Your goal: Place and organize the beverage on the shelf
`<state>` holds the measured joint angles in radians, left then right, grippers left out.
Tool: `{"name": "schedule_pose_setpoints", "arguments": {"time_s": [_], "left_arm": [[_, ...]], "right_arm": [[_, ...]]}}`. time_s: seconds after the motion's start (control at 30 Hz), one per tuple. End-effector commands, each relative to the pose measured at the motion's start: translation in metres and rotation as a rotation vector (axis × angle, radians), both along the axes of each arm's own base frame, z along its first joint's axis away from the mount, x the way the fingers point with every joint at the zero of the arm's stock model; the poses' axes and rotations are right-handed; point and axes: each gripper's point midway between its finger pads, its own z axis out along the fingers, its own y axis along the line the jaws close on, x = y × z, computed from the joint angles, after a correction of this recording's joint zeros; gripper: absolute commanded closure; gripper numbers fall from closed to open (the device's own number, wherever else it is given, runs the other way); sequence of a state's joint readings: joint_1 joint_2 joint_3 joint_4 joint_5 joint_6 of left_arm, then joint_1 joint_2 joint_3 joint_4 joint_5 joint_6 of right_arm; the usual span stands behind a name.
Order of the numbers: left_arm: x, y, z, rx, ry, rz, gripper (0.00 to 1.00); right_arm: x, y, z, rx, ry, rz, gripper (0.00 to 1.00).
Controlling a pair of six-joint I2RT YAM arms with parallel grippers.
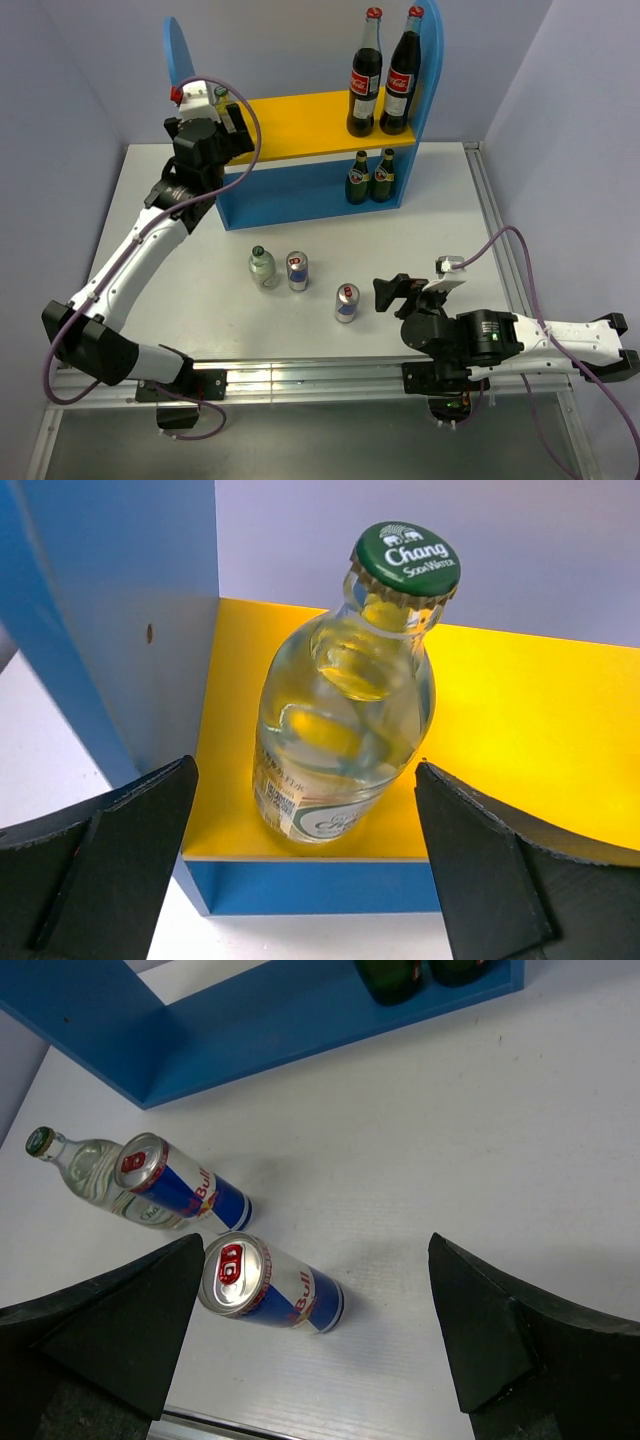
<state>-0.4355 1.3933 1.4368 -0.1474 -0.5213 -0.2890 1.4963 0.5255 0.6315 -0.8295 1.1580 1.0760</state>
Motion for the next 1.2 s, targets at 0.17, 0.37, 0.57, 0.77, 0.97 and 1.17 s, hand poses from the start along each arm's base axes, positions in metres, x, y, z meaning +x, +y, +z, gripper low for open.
{"name": "schedule_pose_setpoints", "arguments": {"time_s": [0.17, 0.37, 0.57, 0.77, 0.97, 1.17], "left_arm": [[-0.039, 0.042, 0.018, 0.016, -0.026, 0.173, 0.01], [-0.077, 0.031, 0.018, -0.007, 0.009, 0.092, 0.01], [-0.147, -0.005, -0.019, -0.060, 0.123, -0.069, 0.01], [-0.204, -0.046, -0.094, -0.176, 0.250, -0.281, 0.01], [-0.243, -0.082, -0.184, -0.196, 0.353, -0.326, 0.01], [-0.254, -0.100, -0.234, -0.155, 0.390, -0.321, 0.01]], "right_arm": [[0.001, 0.001, 0.004, 0.028, -0.020, -0.009, 0.00], [0.001, 0.000, 0.004, 0.031, -0.021, -0.010, 0.00], [0.002, 0.001, 0.004, 0.032, -0.024, -0.010, 0.00], [0.002, 0.002, 0.003, 0.018, -0.024, -0.014, 0.00], [0.002, 0.002, 0.004, 0.016, -0.022, -0.012, 0.00], [0.002, 0.004, 0.003, 0.007, -0.022, -0.008, 0.00]]}}
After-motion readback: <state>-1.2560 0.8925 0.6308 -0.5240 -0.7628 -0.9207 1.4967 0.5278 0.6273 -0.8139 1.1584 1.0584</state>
